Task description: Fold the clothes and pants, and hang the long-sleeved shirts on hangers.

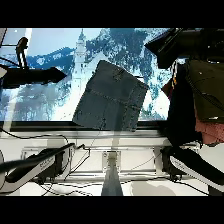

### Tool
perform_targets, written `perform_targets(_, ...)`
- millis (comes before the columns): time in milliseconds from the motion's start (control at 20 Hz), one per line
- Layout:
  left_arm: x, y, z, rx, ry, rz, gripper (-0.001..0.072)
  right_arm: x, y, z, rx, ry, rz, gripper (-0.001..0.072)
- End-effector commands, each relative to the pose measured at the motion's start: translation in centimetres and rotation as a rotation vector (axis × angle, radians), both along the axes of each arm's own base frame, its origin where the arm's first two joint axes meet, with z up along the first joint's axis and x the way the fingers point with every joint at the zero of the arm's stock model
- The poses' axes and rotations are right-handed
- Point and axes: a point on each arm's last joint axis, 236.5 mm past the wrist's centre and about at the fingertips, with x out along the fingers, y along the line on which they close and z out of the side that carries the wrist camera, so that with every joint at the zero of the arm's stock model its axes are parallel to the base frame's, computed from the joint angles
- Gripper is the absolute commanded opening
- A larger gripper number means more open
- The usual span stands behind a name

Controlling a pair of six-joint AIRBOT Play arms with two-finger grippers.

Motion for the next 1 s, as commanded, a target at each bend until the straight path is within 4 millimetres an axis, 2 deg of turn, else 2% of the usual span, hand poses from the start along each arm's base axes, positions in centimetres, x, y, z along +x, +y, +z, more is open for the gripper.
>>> perform_targets(0,0.0,0.1,0.0,0.000,0.000,0.001,0.0600,0.0,0.0,-0.1,-0.001,0.001,0.001,0.0032)
perform_targets(550,0.0,0.1,0.0,0.000,0.000,0.001,0.0600,0.0,0.1,0.0,0.003,-0.001,0.000,0.0031)
perform_targets(700,0.0,0.0,0.0,0.000,0.000,0.001,0.0600,0.8,0.3,1.2,0.044,-0.043,-0.018,0.0032)
perform_targets(850,0.0,0.1,0.0,0.000,0.000,0.001,0.0600,-0.3,2.0,2.7,0.143,-0.026,0.032,0.0032)
perform_targets(950,0.0,0.1,0.0,0.001,0.000,0.001,0.0600,-0.9,2.3,2.3,0.142,0.003,0.051,0.0031)
